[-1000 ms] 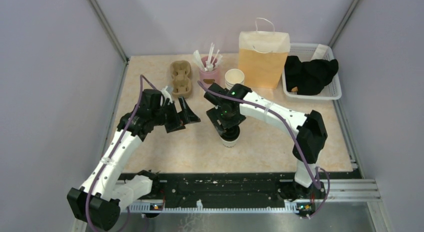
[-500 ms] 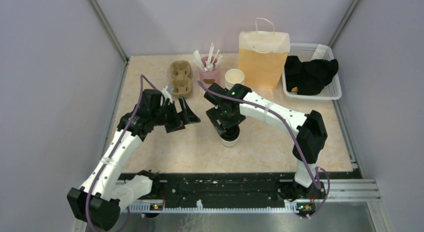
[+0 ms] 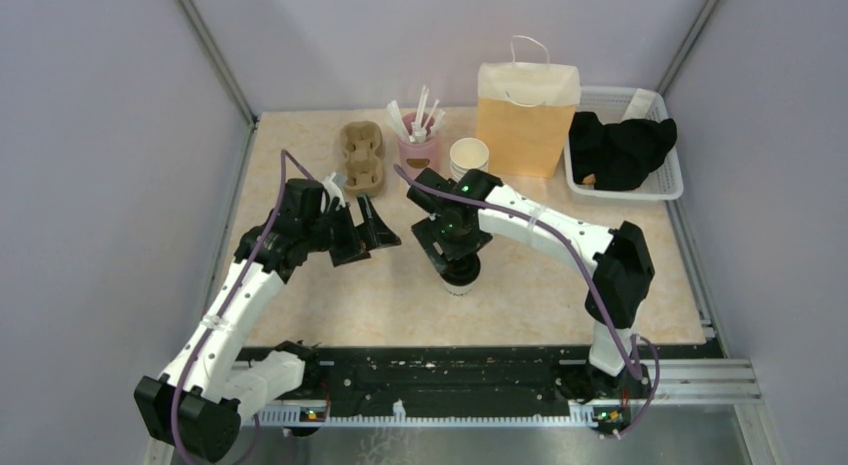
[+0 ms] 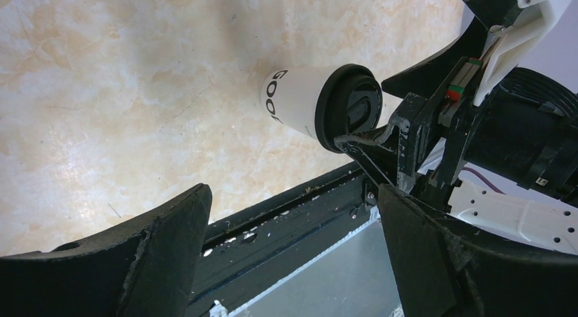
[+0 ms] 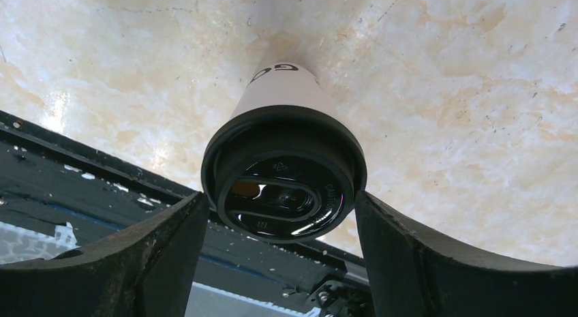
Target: Pack the takeout coffee
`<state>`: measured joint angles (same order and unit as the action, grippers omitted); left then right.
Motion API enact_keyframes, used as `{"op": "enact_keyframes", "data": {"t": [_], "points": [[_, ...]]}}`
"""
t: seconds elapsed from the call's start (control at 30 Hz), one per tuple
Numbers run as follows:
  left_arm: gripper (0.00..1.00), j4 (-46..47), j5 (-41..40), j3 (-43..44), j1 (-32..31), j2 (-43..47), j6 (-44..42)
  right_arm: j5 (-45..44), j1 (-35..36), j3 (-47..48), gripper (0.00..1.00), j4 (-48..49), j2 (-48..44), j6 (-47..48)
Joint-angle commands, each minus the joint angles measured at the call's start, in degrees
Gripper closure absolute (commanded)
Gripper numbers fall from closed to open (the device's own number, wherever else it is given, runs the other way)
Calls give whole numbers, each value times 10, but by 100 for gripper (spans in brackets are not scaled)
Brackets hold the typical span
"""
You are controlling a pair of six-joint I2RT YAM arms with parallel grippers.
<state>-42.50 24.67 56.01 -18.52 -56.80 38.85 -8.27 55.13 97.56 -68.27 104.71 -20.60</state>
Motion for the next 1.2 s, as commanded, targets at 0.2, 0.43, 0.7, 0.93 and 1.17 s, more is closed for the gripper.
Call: {"op": "enact_keyframes", "data": {"t": [0.2, 0.43, 0.7, 0.93, 1.17], "points": [[2, 11, 14, 5, 1, -1, -10, -11, 7, 36, 17, -2, 11, 1], [2, 90, 155, -31, 0, -42, 26, 68, -45, 104, 10, -49, -74, -4], [25, 241, 253, -74, -56, -147, 90, 486, -281, -326, 16, 321, -318, -85], [53, 287, 252, -88, -62, -224, 99, 571, -347, -482, 44, 479, -348, -141], [53, 315, 260, -97, -66, -257, 102, 587, -375, -523, 59, 519, -323, -136]]}}
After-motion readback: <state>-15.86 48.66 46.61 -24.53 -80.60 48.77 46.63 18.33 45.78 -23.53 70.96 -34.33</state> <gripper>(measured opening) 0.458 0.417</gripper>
